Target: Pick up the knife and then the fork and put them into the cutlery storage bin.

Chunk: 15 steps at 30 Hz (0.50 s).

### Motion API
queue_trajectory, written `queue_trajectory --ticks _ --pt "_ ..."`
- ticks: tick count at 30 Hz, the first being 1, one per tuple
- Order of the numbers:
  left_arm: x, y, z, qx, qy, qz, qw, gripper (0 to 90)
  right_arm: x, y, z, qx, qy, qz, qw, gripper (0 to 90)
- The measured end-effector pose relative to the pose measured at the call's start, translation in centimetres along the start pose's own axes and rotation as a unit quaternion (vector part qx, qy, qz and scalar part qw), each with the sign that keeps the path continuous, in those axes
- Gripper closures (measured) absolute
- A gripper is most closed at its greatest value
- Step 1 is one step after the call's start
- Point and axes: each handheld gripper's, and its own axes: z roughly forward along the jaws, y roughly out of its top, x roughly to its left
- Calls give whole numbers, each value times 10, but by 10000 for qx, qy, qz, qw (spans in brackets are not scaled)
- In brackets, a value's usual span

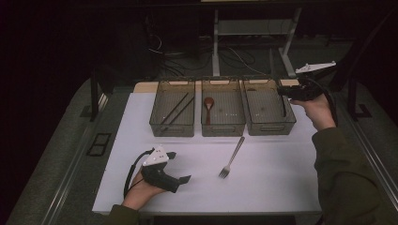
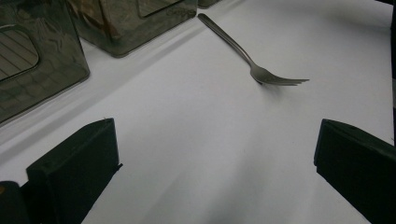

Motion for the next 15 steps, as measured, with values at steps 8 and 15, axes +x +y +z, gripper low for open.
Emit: queue_trajectory --ticks 8,15 --pt "0 0 -1 -9 0 -11 10000 0 -12 -8 18 321 -149 31 9994 789" --pt "-1 1 -1 -7 -7 8 10000 0 -17 -17 31 660 -239 -33 9975 789"
